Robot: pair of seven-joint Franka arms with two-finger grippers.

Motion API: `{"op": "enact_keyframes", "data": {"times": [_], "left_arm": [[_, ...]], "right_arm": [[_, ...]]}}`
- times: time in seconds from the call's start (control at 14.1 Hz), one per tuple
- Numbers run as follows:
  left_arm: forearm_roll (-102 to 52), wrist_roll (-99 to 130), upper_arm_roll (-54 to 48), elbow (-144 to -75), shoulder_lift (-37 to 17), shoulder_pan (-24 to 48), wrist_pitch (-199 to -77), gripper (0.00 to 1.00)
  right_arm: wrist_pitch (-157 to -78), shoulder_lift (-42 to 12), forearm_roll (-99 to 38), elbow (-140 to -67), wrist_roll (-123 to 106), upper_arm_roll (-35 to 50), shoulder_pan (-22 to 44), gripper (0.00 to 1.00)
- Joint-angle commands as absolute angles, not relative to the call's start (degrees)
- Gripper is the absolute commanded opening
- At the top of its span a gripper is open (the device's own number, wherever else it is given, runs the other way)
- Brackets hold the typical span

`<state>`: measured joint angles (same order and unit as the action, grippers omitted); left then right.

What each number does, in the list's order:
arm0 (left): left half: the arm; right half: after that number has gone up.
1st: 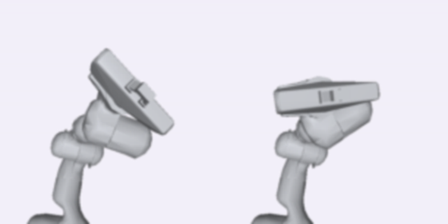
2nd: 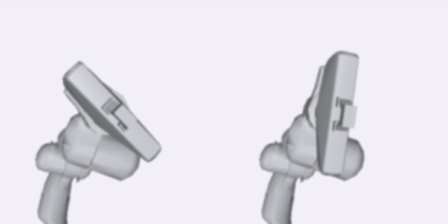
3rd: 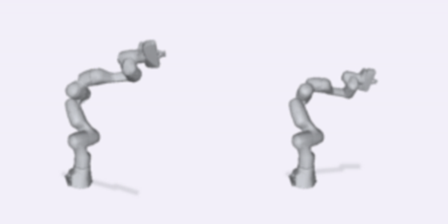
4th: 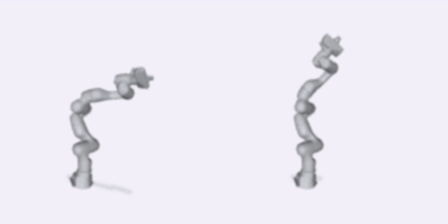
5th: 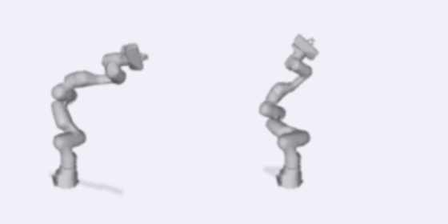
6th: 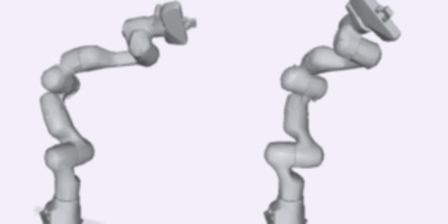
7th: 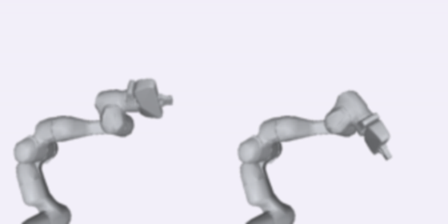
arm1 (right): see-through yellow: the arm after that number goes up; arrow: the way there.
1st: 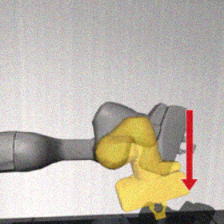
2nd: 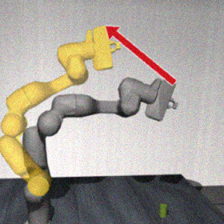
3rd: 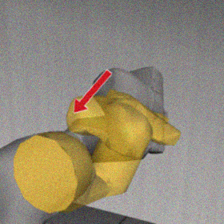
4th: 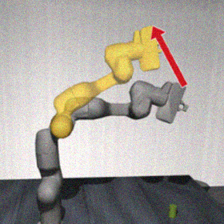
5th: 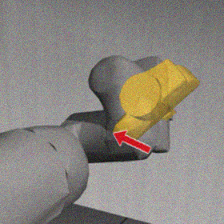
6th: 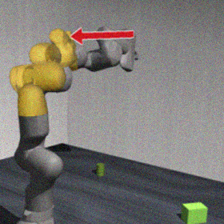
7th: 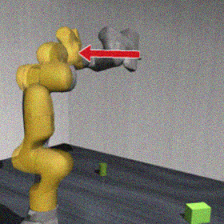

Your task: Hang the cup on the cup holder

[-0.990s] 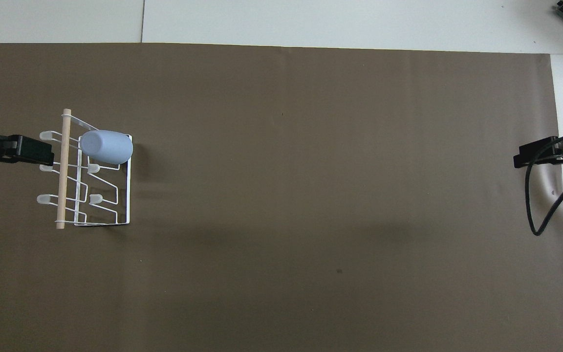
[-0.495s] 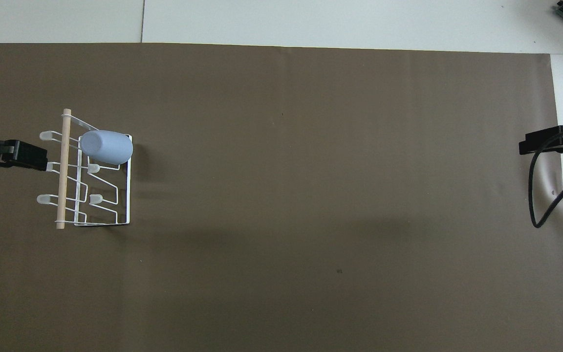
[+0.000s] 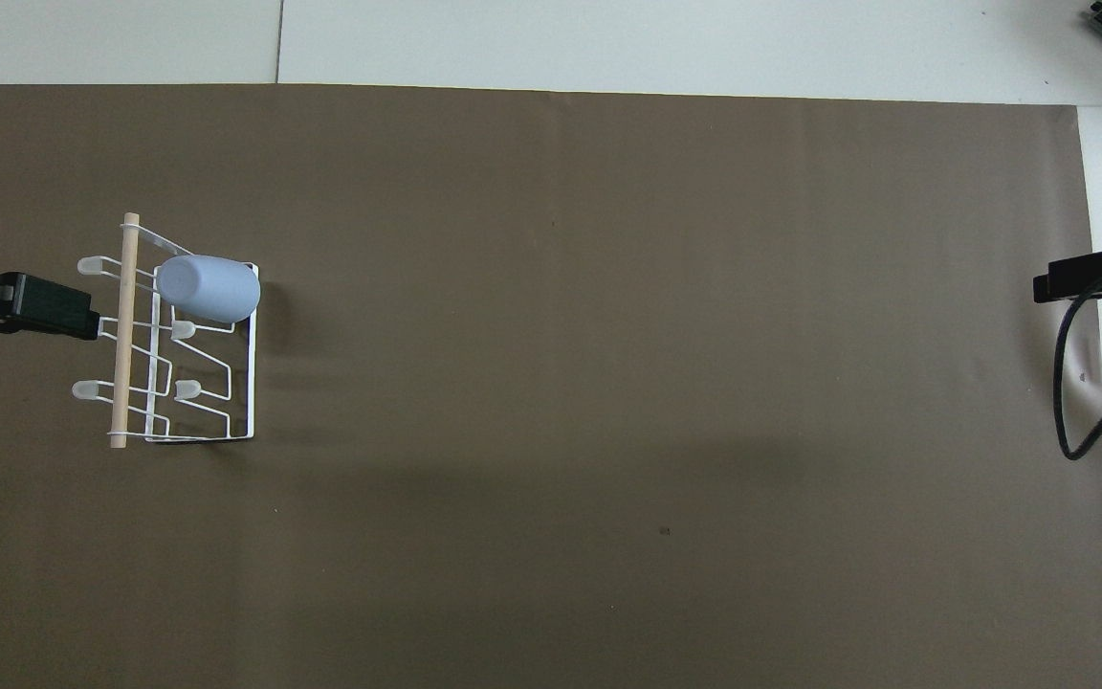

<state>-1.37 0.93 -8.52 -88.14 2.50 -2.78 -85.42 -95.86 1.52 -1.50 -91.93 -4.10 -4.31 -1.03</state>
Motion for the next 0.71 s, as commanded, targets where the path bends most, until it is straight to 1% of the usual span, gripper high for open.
{"op": "enact_keyframes", "data": {"times": [0.0, 0.64], "left_arm": [[-0.2, 0.2, -8.7, -87.1, 2.2, -3.1, -84.4, 1.00], [-1.5, 0.1, -8.5, -89.1, 2.8, -3.3, -88.2, 1.00]], "right_arm": [[-96.4, 3.4, -1.4, -92.9, -5.7, -4.2, -1.0, 1.00], [-93.3, 4.5, -1.4, -93.3, -5.7, -4.2, -1.1, 1.00]]}}
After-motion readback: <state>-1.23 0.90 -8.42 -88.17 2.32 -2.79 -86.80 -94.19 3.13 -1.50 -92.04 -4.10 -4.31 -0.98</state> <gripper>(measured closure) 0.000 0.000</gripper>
